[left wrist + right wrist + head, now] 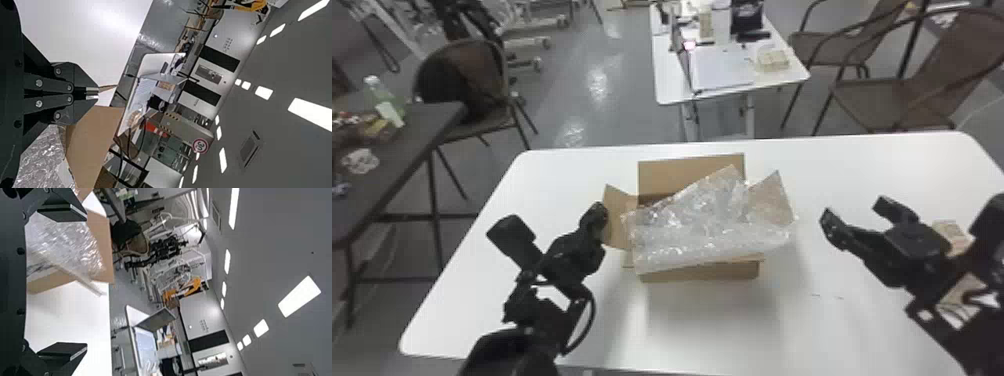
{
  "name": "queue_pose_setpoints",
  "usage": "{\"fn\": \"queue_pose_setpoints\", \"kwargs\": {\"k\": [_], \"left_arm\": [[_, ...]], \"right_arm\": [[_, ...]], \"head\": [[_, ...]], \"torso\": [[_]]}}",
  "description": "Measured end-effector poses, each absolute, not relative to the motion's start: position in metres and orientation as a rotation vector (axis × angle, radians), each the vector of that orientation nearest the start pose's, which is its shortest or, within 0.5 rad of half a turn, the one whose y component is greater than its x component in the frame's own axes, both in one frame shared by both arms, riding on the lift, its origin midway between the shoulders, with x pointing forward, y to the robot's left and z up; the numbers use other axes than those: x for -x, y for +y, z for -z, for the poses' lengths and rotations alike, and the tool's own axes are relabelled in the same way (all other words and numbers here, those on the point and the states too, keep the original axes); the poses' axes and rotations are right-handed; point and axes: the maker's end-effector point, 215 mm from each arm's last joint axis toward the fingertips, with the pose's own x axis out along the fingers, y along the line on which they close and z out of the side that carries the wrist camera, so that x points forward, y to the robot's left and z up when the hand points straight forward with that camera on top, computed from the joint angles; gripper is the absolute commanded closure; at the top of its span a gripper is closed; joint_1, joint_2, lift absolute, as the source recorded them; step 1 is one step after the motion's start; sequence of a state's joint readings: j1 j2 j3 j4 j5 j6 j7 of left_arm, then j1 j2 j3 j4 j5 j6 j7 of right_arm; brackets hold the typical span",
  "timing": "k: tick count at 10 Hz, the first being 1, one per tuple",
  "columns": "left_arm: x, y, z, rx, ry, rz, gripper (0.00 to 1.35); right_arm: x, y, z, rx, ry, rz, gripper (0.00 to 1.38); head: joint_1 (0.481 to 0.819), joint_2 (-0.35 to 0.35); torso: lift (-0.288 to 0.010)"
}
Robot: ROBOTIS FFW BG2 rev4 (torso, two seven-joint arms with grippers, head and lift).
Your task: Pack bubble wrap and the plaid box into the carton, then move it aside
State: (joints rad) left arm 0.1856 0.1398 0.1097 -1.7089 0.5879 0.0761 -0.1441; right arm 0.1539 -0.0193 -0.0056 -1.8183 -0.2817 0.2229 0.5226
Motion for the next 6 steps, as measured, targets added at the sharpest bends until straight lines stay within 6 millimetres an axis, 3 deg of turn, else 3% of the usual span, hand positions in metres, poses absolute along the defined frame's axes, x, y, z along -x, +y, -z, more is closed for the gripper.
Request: {"fn": "queue_pose_setpoints", "kwargs": {"k": [2, 6], "left_arm": [[-0.529, 0.301, 0.371, 0.45, 0.057, 0.046, 1.21], [-0.521, 0.318, 0.375, 0.46, 0.054, 0.015, 1.21]], "right_arm": [[-0.485, -0.158, 0.361, -0.254, 0.08, -0.457, 0.14], [-0.429, -0.224, 0.393, -0.105, 0.156, -0.336, 0.14]], "head": [[0.695, 0.158], [0.695, 0.119]], "torso": [[-0.102], [-0.102]]}}
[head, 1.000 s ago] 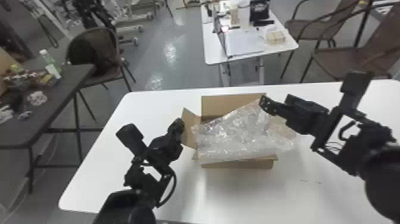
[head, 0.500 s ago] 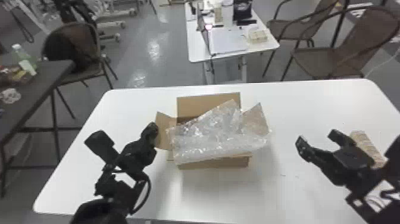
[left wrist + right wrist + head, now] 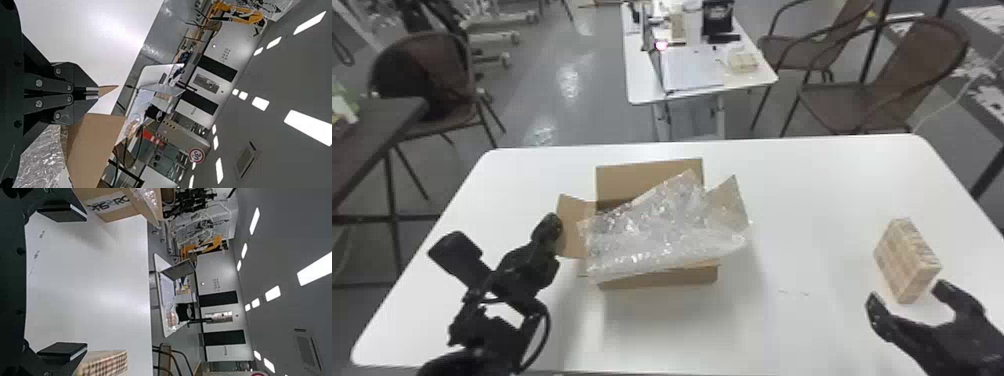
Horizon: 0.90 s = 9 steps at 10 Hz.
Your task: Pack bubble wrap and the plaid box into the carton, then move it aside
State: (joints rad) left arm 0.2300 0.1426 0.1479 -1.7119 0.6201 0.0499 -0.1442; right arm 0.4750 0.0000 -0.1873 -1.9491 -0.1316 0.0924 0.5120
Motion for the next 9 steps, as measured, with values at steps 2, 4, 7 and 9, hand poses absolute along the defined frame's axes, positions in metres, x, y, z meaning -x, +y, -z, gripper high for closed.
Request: {"fn": "queue_pose_setpoints", "kwargs": {"k": [2, 4, 7, 9], "left_arm": [[-0.518, 0.32, 0.377, 0.465, 0.054, 0.009, 1.21], [-0.517, 0.319, 0.378, 0.474, 0.055, 0.01, 1.21], [-0.521, 0.315, 0.374, 0.48, 0.047, 0.02, 1.21], [-0.521, 0.313, 0.374, 0.483, 0.05, 0.023, 1.21]], "right_arm": [[-0.407, -0.275, 0.413, -0.028, 0.216, -0.255, 0.14], [-0.409, -0.317, 0.427, 0.004, 0.243, -0.189, 0.14], [-0.435, -0.329, 0.44, -0.011, 0.248, -0.165, 0.14], [-0.454, -0.33, 0.444, -0.003, 0.246, -0.161, 0.14]], "head": [[0.695, 0.061], [0.695, 0.004], [0.695, -0.015], [0.695, -0.018]], "torso": [[-0.102], [-0.102], [-0.102], [-0.102]]}}
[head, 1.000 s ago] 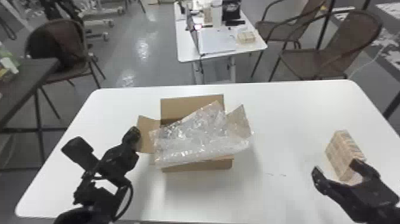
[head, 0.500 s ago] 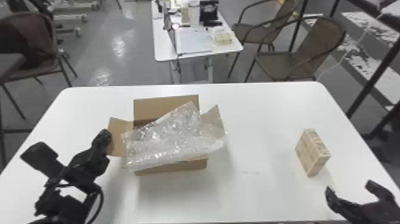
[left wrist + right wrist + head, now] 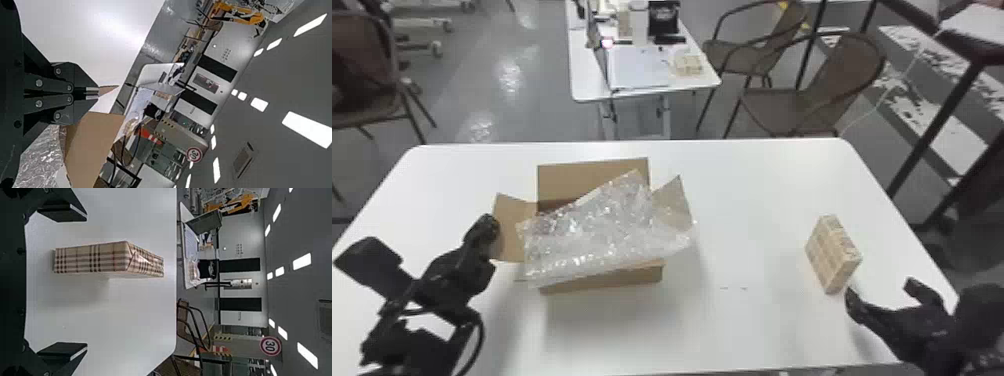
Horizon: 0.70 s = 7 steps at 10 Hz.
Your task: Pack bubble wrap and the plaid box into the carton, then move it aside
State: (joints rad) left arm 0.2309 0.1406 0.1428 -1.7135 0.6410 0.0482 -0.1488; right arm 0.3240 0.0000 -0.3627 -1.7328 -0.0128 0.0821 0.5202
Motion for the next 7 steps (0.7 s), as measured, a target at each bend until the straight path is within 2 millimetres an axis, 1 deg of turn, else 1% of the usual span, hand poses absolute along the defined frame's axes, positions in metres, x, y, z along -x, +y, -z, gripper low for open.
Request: {"fn": "queue_pose_setpoints", "kwargs": {"k": [2, 3, 5, 6, 7], "left_arm": [[-0.521, 0.313, 0.375, 0.486, 0.051, 0.022, 1.21], [-0.521, 0.313, 0.375, 0.486, 0.051, 0.023, 1.21], [-0.521, 0.313, 0.375, 0.488, 0.052, 0.024, 1.21], [-0.521, 0.312, 0.375, 0.488, 0.053, 0.024, 1.21], [-0.52, 0.312, 0.376, 0.49, 0.054, 0.024, 1.21]], "right_arm": [[-0.474, -0.331, 0.447, 0.005, 0.244, -0.156, 0.14], [-0.485, -0.328, 0.45, 0.005, 0.249, -0.161, 0.14], [-0.504, -0.312, 0.463, -0.015, 0.264, -0.186, 0.14], [-0.512, -0.299, 0.467, -0.028, 0.268, -0.206, 0.16], [-0.519, -0.284, 0.469, -0.042, 0.269, -0.23, 0.36]], "head": [[0.695, -0.02], [0.695, -0.017], [0.695, -0.004], [0.695, 0.01], [0.695, 0.025]], "torso": [[-0.102], [-0.102], [-0.102], [-0.102], [-0.102]]}}
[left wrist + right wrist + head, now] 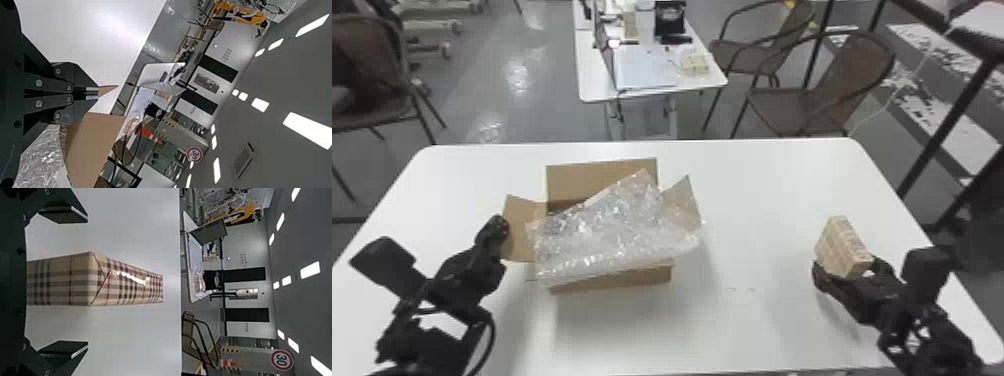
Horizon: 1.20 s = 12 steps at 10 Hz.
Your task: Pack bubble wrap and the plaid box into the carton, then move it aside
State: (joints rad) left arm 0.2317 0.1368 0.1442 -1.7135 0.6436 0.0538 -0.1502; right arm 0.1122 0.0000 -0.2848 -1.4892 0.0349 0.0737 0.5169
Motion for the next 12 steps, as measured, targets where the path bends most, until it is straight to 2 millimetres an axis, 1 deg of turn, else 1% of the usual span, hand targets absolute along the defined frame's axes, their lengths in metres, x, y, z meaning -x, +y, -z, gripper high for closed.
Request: {"fn": "queue_pose_setpoints", "kwargs": {"k": [1, 2, 4, 5, 7, 8, 9, 10, 11, 12], "left_arm": [[-0.52, 0.312, 0.376, 0.492, 0.055, 0.024, 1.21], [-0.52, 0.311, 0.377, 0.494, 0.057, 0.024, 1.21], [-0.52, 0.311, 0.378, 0.496, 0.059, 0.023, 1.21], [-0.519, 0.311, 0.378, 0.496, 0.058, 0.023, 1.21], [-0.52, 0.311, 0.378, 0.496, 0.058, 0.023, 1.21], [-0.52, 0.311, 0.378, 0.496, 0.059, 0.025, 1.21], [-0.52, 0.31, 0.378, 0.498, 0.06, 0.03, 1.21], [-0.52, 0.31, 0.379, 0.5, 0.063, 0.034, 1.21], [-0.52, 0.31, 0.379, 0.499, 0.064, 0.034, 1.21], [-0.521, 0.309, 0.378, 0.497, 0.064, 0.036, 1.21]], "right_arm": [[-0.525, -0.272, 0.467, -0.051, 0.264, -0.251, 0.76], [-0.528, -0.265, 0.466, -0.061, 0.259, -0.262, 0.9], [-0.524, -0.262, 0.468, -0.079, 0.26, -0.264, 1.02], [-0.521, -0.263, 0.47, -0.086, 0.263, -0.259, 1.05], [-0.517, -0.262, 0.471, -0.103, 0.261, -0.255, 1.05], [-0.516, -0.261, 0.466, -0.116, 0.255, -0.257, 1.05], [-0.516, -0.255, 0.453, -0.157, 0.241, -0.281, 1.05], [-0.519, -0.237, 0.431, -0.221, 0.239, -0.36, 1.05], [-0.526, -0.212, 0.399, -0.276, 0.242, -0.478, 1.05], [-0.53, -0.195, 0.366, -0.286, 0.253, -0.607, 1.05]], "head": [[0.695, 0.04], [0.695, 0.048], [0.695, 0.052], [0.695, 0.052], [0.695, 0.052], [0.695, 0.052], [0.695, 0.057], [0.695, 0.066], [0.695, 0.096], [0.695, 0.116]], "torso": [[-0.102], [-0.102], [-0.102], [-0.102], [-0.102], [-0.102], [-0.102], [-0.102], [-0.102], [-0.102]]}}
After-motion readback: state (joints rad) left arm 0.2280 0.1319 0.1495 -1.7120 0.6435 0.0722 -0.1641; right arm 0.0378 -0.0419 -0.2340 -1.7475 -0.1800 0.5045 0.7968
